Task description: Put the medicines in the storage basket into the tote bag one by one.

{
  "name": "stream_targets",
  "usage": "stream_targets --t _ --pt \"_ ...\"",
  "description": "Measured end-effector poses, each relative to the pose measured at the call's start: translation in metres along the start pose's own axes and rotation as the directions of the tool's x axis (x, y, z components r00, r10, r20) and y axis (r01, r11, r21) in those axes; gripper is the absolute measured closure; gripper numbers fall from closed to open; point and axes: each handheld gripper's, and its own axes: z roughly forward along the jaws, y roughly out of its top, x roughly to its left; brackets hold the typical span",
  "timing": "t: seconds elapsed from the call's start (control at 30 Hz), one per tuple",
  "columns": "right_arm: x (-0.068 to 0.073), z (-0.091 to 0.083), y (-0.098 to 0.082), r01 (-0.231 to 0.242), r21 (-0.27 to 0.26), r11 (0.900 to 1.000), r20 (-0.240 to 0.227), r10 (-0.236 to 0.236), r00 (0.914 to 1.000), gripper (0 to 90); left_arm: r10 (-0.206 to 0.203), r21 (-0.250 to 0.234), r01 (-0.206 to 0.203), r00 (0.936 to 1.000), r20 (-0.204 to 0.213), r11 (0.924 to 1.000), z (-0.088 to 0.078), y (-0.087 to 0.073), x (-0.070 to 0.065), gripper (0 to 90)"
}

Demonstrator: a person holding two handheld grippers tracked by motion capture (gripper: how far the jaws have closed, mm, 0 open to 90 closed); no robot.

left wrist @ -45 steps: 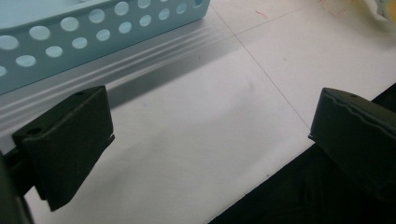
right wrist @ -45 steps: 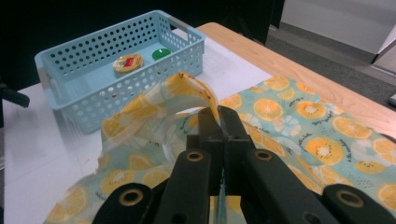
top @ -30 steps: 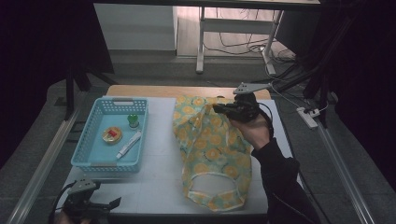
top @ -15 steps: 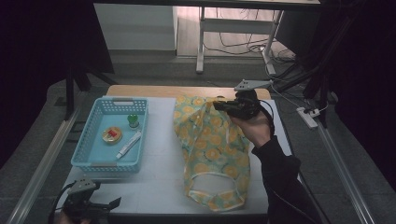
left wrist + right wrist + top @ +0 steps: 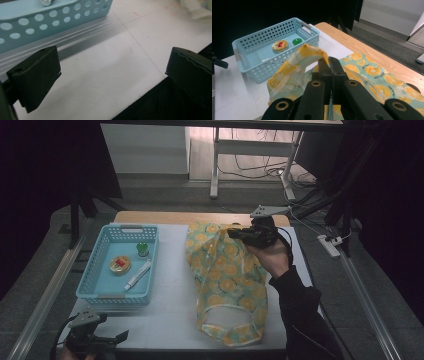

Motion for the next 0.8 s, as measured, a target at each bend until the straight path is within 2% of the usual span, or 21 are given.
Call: stream_targets --t 0.17,0.37,0.5,0.63,0.8 --pt "0.001 0.000 0.000 0.003 0.000 1.000 -0.003 -0.003 1.0000 89.9 0.007 -0.008 -0.007 0.9999 0.012 0.9999 -0.002 0.002 0.001 0.0" --pt "0.000 0.001 -0.001 0.003 -0.003 1.000 -0.005 -0.003 1.0000 89.9 0.040 -0.034 -0.038 0.9987 0.033 0.9987 -0.003 0.006 0.001 0.0" --pt "0.000 0.001 -0.002 0.000 -0.003 1.000 -0.005 0.000 1.0000 89.9 0.055 -0.060 -0.053 0.9978 0.036 0.9968 -0.005 0.010 0.002 0.0" --pt "-0.001 0.000 -0.003 0.001 -0.004 1.000 -0.005 -0.001 1.0000 89.9 0.092 -0.092 -0.088 0.9952 0.034 0.9918 -0.007 0.014 0.003 0.0" --pt "-0.001 0.000 -0.003 0.000 -0.006 1.000 -0.005 0.000 1.0000 89.9 0.092 -0.095 -0.089 0.9955 0.025 0.9915 -0.006 0.018 0.004 0.0"
